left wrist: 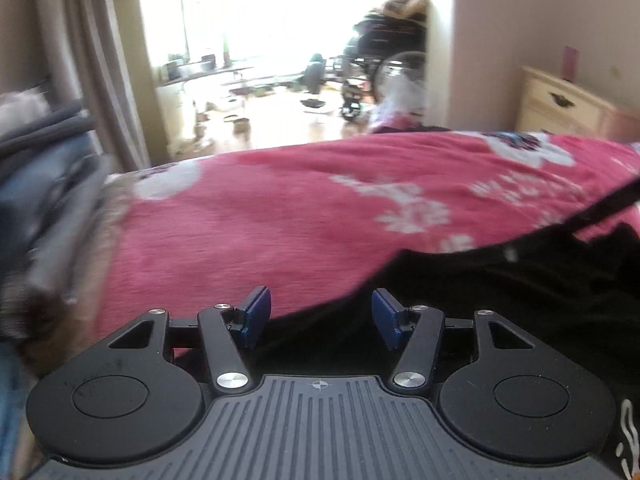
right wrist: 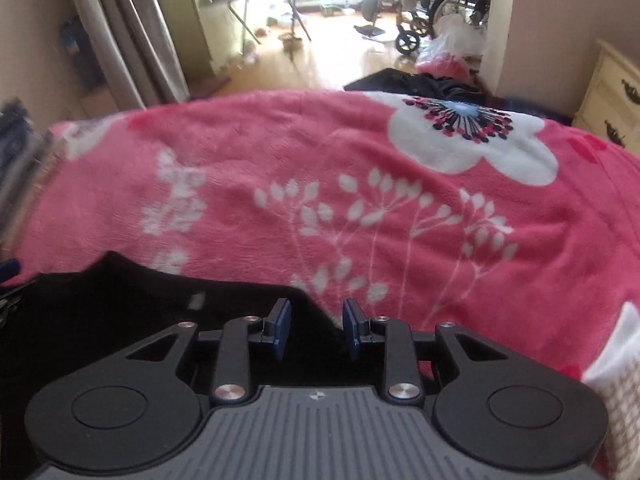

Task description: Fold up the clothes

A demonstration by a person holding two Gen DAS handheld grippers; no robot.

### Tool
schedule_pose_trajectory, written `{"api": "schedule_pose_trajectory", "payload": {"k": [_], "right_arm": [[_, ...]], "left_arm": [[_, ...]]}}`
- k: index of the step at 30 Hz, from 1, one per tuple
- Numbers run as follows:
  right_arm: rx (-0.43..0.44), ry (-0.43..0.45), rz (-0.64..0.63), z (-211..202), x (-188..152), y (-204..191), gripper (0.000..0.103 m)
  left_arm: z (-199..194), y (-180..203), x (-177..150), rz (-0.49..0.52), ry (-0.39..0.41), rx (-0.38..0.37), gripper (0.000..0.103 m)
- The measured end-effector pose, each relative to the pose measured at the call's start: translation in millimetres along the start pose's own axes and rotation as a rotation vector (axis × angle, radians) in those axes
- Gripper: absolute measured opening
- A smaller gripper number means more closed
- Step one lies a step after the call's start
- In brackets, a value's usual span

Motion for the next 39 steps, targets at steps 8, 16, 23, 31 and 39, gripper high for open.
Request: {"api": "schedule_pose_trajectory", "payload": {"k": [8, 16, 23, 31, 39], "right_arm": [[-0.002, 0.023, -0.025, 21, 7, -7, 0.001], [-0.046, 0.128, -0.062, 34, 16, -15, 0.001], [0.007, 0.206, 0.144, 17, 25, 13, 0.047], [0.059, 0.298, 0.302, -71, 9, 76, 0.048], [-0.122, 0.264, 0.548, -132, -75, 169, 0.048]], "left_arm": [[29, 24, -10, 0.048, -0.044, 0.028, 0.056], [33, 12, -18, 0.025, -0.058, 0.071, 0.057], [35, 10, -17, 0.007, -0.054, 0.065, 0.057], [25, -2, -11, -0.029, -0.034, 0.066, 0.056], [4, 9, -8, -0.008, -0.021, -0.002, 0.056]]}}
Point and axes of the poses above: each gripper's, at about its wrist camera, not at the fingertips, and z roughly the way its jaws point, y to its right, x to its top, the point moved 7 cm from there along z, roughly the way its jaws point, and after that the axes turned 6 degrees about z, right-handed, at the moved point
